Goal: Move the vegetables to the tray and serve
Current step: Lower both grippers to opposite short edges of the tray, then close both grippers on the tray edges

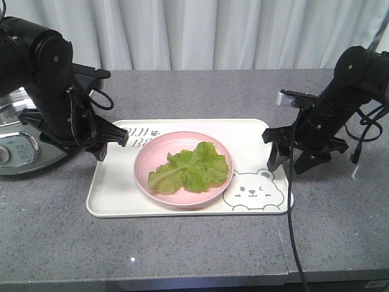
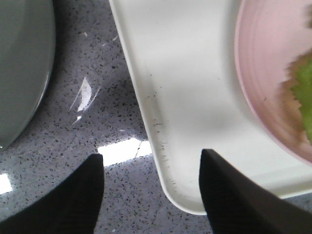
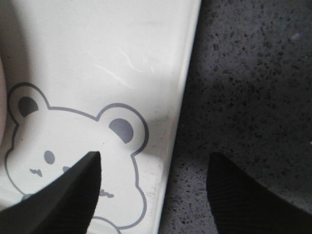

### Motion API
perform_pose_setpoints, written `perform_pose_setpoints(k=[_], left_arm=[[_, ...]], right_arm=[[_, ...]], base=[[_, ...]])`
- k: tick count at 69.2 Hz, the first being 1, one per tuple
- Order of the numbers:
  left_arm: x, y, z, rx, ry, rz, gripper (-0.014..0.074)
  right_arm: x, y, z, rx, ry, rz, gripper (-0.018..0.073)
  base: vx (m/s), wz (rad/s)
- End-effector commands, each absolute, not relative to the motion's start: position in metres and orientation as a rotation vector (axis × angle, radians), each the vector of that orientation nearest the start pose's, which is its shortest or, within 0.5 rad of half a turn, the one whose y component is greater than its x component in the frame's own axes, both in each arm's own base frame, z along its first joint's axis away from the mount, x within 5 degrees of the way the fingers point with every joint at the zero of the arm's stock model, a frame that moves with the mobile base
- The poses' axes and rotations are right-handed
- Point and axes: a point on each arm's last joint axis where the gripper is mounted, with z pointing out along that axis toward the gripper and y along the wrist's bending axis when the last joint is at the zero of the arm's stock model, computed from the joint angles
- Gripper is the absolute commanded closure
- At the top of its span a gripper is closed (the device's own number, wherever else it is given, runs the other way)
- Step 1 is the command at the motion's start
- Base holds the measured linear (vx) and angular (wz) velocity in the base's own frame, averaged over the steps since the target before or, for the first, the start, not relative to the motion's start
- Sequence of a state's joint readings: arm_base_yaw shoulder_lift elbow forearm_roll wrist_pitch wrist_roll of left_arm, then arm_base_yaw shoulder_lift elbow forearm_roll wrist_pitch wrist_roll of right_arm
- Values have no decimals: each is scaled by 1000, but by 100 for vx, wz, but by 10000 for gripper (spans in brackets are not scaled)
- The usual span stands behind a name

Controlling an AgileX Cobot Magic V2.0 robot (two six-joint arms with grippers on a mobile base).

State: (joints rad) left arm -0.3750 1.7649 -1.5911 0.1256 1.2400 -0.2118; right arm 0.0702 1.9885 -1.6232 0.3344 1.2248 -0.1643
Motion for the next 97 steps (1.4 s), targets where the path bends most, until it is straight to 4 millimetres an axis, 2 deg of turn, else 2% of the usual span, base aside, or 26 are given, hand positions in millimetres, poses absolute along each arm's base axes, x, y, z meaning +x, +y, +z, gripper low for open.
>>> perform_pose_setpoints(k=[1, 7, 22, 30, 81, 97], left_arm=[[341, -122, 328, 248, 2759, 37, 191], [341, -121, 320, 253, 2772, 43, 191], [335, -120, 285, 262, 2826, 53, 191], [334, -120, 275, 265, 2830, 49, 191], [338, -124, 273, 255, 2769, -16, 191], [342, -126, 257, 226, 2835, -1, 191]], right_arm=[[399, 57, 258, -216, 2935, 487, 108], [399, 57, 258, -216, 2935, 487, 108], [399, 57, 258, -214, 2931, 486, 108], [399, 57, 258, -216, 2932, 481, 108], [402, 57, 250, -215, 2944, 480, 108], [401, 57, 250, -219, 2948, 478, 108]], base=[[0, 0], [0, 0], [0, 0], [0, 0], [0, 0], [0, 0]])
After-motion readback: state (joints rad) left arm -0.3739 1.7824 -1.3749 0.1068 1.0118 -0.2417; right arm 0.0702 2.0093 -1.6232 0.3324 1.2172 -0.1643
